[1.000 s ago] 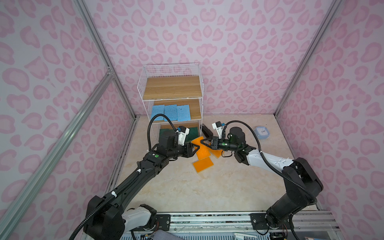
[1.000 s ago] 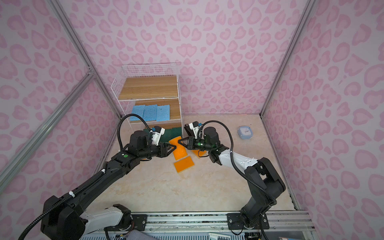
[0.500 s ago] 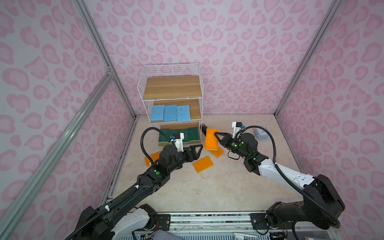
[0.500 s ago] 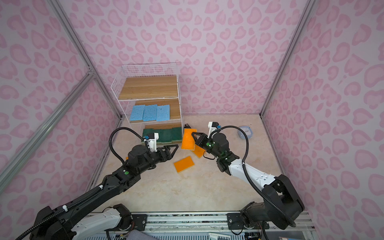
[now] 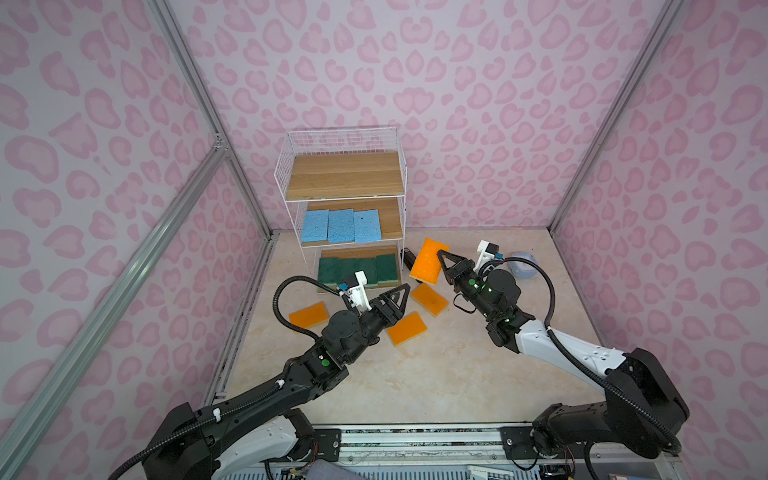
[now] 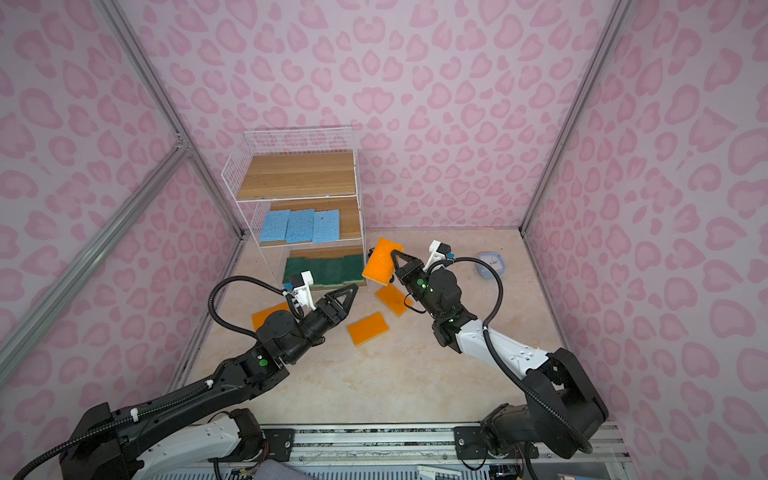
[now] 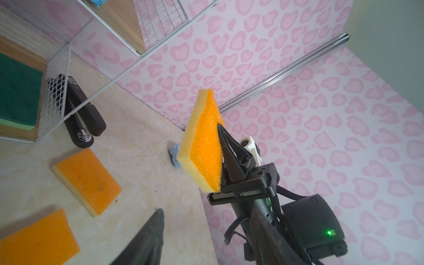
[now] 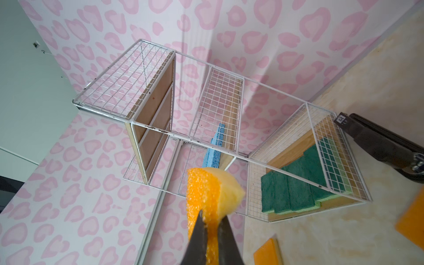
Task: Place and organize the cleaning sponges onto the shelf
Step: 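Carry the orange sponge with the left gripper toward the right gripper, then close the right gripper on the orange sponge and open the left gripper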
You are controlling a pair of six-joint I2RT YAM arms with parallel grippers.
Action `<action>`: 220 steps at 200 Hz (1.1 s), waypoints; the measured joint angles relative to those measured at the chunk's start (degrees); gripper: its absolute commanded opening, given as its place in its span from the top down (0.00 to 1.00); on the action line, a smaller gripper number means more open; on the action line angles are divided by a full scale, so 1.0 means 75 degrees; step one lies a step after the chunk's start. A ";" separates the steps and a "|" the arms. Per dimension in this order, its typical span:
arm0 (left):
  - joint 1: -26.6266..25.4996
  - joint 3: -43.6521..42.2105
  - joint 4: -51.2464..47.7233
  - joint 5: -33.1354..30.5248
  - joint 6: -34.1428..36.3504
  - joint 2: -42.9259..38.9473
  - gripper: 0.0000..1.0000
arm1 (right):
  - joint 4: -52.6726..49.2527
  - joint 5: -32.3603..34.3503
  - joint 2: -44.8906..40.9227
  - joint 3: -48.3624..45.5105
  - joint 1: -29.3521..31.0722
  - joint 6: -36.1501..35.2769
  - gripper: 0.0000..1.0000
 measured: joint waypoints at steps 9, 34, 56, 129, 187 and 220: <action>-0.0079 0.0000 0.0175 -0.0067 -0.0044 0.0082 0.39 | 0.0052 0.0093 0.0044 0.0035 0.0061 0.0044 0.93; -0.0125 0.0035 0.0551 -0.0210 -0.0184 0.0335 0.49 | 0.0256 0.0251 0.0146 0.0172 0.0181 0.0181 0.93; -0.0137 0.0143 0.0769 -0.0268 -0.0245 0.0542 0.62 | 0.0332 0.0291 0.0181 0.0300 0.0251 0.0181 0.93; -0.0137 0.0431 0.1355 -0.0361 -0.0408 0.1180 0.63 | 0.0673 0.0367 0.0309 0.0291 0.0306 0.0256 0.94; -0.0114 0.0606 0.1483 -0.0370 -0.0490 0.1585 0.71 | 0.0761 0.0198 0.0312 0.0306 0.0224 0.0393 0.94; -0.0020 0.0662 0.1513 -0.0353 -0.0495 0.1702 0.76 | 0.0868 0.0050 0.0303 0.0303 0.0166 0.0434 0.94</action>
